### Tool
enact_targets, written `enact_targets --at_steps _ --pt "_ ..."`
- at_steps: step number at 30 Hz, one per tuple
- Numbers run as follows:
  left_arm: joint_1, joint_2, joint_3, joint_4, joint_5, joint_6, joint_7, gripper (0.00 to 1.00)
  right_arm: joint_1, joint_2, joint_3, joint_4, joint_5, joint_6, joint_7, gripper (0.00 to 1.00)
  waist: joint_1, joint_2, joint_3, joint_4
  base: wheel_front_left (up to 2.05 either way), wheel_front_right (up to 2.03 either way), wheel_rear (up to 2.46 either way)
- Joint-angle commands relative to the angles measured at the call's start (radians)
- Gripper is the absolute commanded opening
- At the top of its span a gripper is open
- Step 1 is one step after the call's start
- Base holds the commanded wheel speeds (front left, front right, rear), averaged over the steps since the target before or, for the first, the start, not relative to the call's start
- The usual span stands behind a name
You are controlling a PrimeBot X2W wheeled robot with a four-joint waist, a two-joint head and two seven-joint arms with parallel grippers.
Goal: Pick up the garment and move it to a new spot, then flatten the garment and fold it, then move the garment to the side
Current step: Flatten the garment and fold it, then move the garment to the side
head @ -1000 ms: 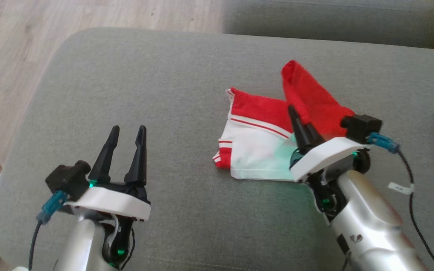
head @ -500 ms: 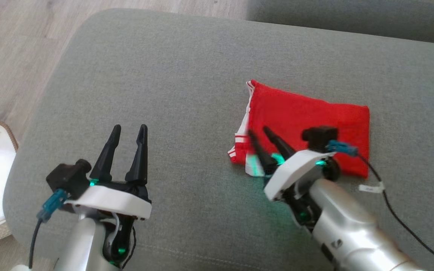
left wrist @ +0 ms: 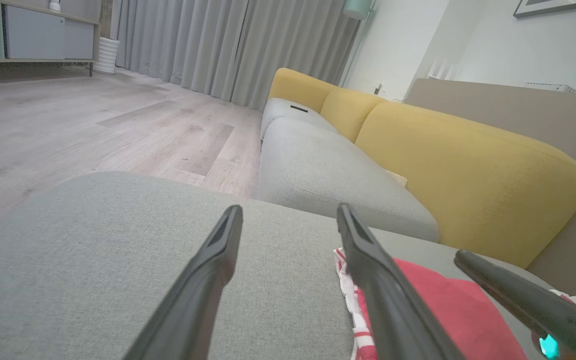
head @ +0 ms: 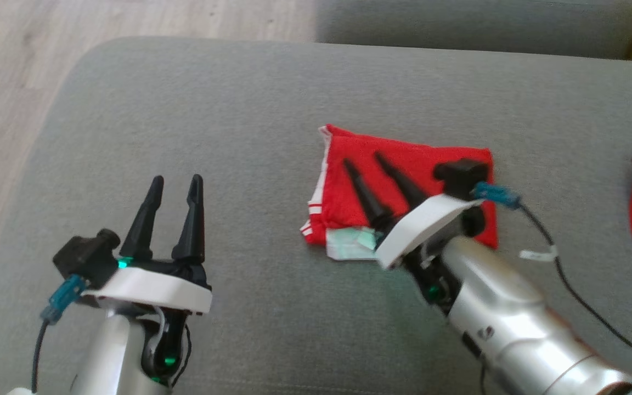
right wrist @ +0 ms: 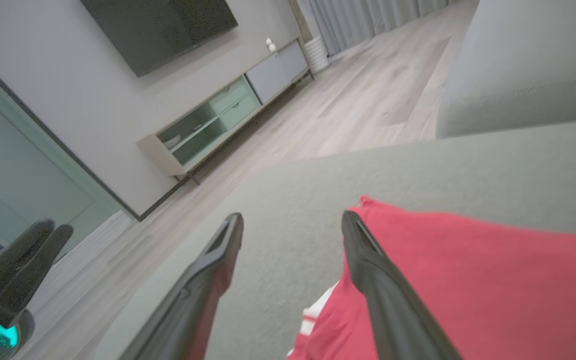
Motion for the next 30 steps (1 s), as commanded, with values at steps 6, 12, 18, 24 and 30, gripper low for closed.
enact_targets --at_steps 6,12,18,24,30 --pt "-0.042 0.008 0.052 -0.068 0.010 -0.006 -0.005 1.00 -0.045 -0.028 -0.193 0.018 -0.247 -0.001 -0.030 1.00 0.0000 0.0000 -0.006 -0.071 0.00 0.00 0.00" --pt "-0.045 0.008 0.061 -0.084 0.018 -0.006 -0.005 1.00 0.075 -0.065 -0.443 -0.106 -0.496 -0.001 -0.031 1.00 0.0000 0.0000 -0.004 -0.114 0.00 0.00 0.00" --pt "-0.042 0.008 0.063 -0.092 0.022 -0.005 -0.005 1.00 0.209 -0.026 -0.632 -0.243 -0.669 -0.001 -0.031 1.00 0.0000 0.0000 0.002 -0.150 0.00 0.00 0.00" --pt "-0.030 0.008 0.058 -0.088 0.041 -0.005 -0.005 1.00 0.306 0.007 -0.729 -0.339 -0.752 -0.001 -0.029 1.00 0.0000 0.0000 0.003 -0.171 0.00 0.00 0.00" --pt "-0.013 0.008 0.056 -0.088 0.058 -0.005 -0.005 1.00 0.354 0.014 -0.761 -0.388 -0.755 -0.001 -0.021 1.00 0.0000 0.0000 0.004 -0.183 0.00 0.00 0.00"
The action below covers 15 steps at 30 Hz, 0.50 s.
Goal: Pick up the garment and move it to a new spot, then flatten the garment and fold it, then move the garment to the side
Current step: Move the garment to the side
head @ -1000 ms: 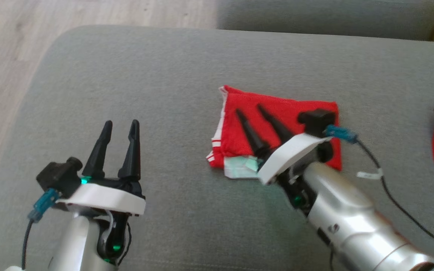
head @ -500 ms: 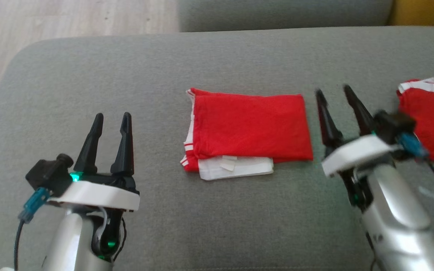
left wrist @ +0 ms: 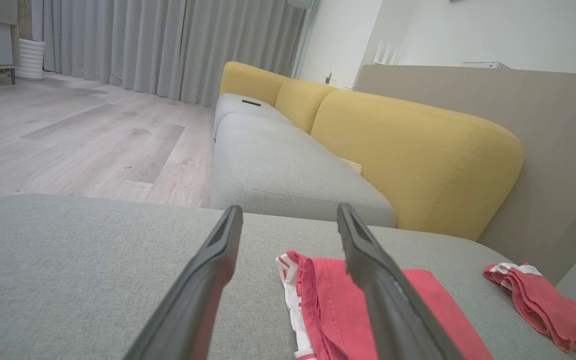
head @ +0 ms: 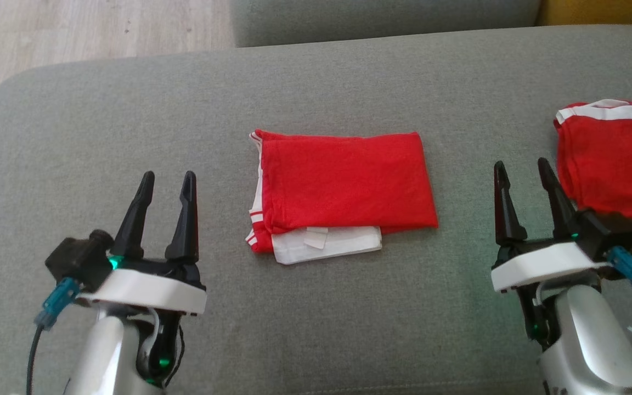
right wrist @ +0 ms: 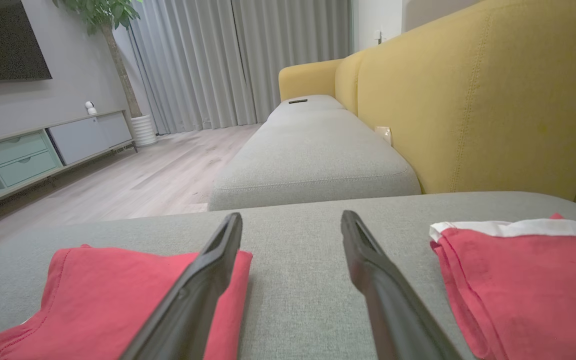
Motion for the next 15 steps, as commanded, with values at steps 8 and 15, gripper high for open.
enact_targets --at_steps 8,15 --pt "-0.007 0.008 0.023 -0.042 0.007 -0.006 -0.005 1.00 0.001 0.011 0.024 -0.060 0.026 -0.001 0.000 1.00 0.0000 0.0000 0.001 -0.008 0.00 0.00 0.00" --pt "-0.020 0.008 0.017 -0.046 0.004 -0.006 -0.005 1.00 -0.002 0.011 0.019 -0.069 0.020 -0.001 0.011 1.00 0.0000 0.0000 0.015 0.001 0.00 0.00 0.00"
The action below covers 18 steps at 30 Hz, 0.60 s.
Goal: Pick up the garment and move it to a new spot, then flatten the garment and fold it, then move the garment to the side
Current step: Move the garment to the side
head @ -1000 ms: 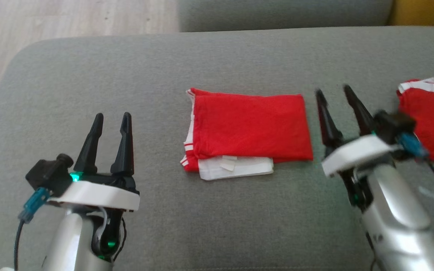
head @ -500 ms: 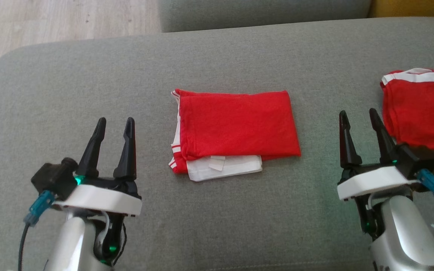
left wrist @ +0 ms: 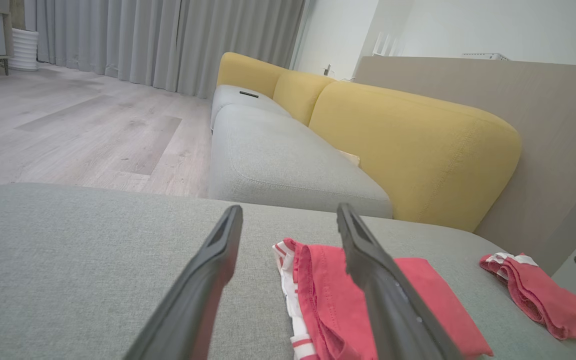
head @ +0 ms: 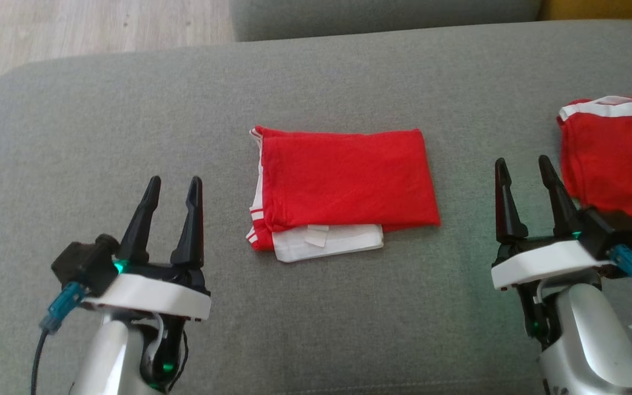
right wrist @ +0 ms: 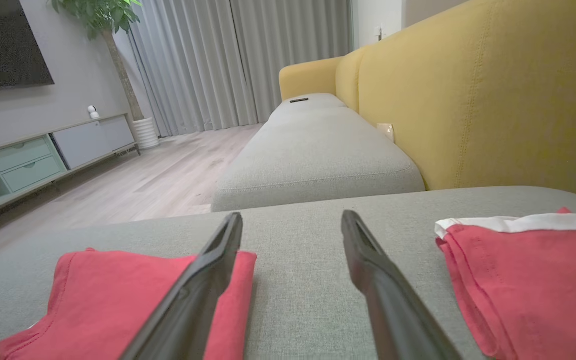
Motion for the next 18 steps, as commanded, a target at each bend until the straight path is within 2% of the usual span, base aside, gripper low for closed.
enact_targets --at_steps 1,8,18 --pt "-0.046 0.008 0.027 -0.040 0.003 -0.006 -0.005 1.00 -0.019 0.006 0.021 -0.033 -0.013 -0.001 0.010 1.00 0.0000 0.0000 0.012 0.007 0.00 0.00 0.00" --pt "-0.071 0.008 0.003 -0.038 -0.002 -0.006 -0.005 1.00 -0.062 0.006 0.025 0.022 -0.055 -0.001 0.074 1.00 0.0000 0.0000 0.049 0.039 0.00 0.00 0.00" --pt "-0.096 0.008 -0.021 -0.034 -0.011 -0.006 -0.005 1.00 -0.135 0.006 0.045 0.168 -0.033 -0.001 0.139 1.00 0.0000 0.0000 0.091 0.100 0.00 0.00 0.00"
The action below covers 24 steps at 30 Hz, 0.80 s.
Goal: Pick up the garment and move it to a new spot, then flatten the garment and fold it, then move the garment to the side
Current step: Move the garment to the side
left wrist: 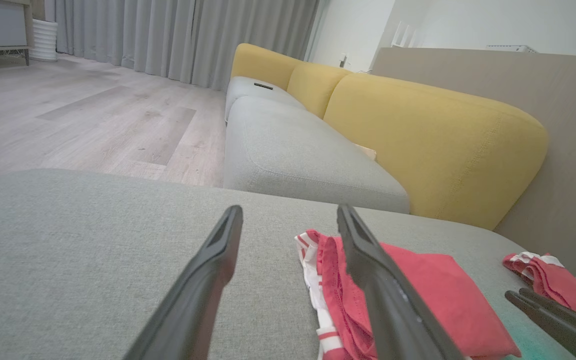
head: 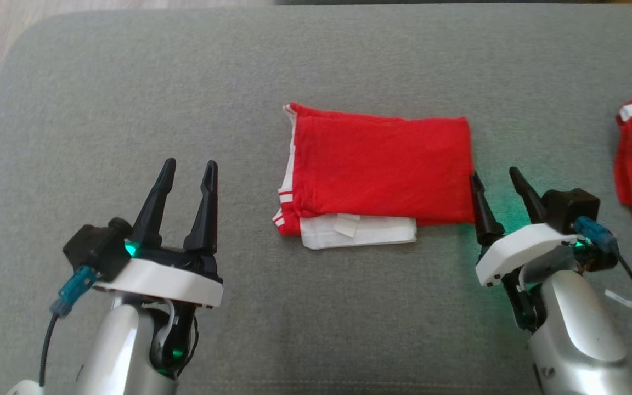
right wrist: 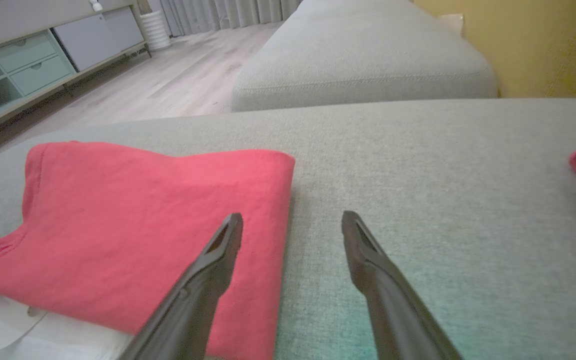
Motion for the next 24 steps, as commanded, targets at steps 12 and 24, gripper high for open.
enact_targets --at_steps 12,24 --pt "-0.061 0.007 0.014 -0.033 -0.011 -0.006 -0.005 1.00 -0.109 0.006 0.075 0.173 0.077 -0.001 0.051 1.00 -0.0001 0.0000 0.039 0.045 0.00 0.00 0.00" --pt "-0.054 0.007 0.027 -0.030 0.002 -0.006 -0.005 1.00 -0.171 0.006 0.153 0.300 0.068 -0.001 0.030 0.00 -0.0001 0.0000 0.007 0.009 0.00 0.00 0.00"
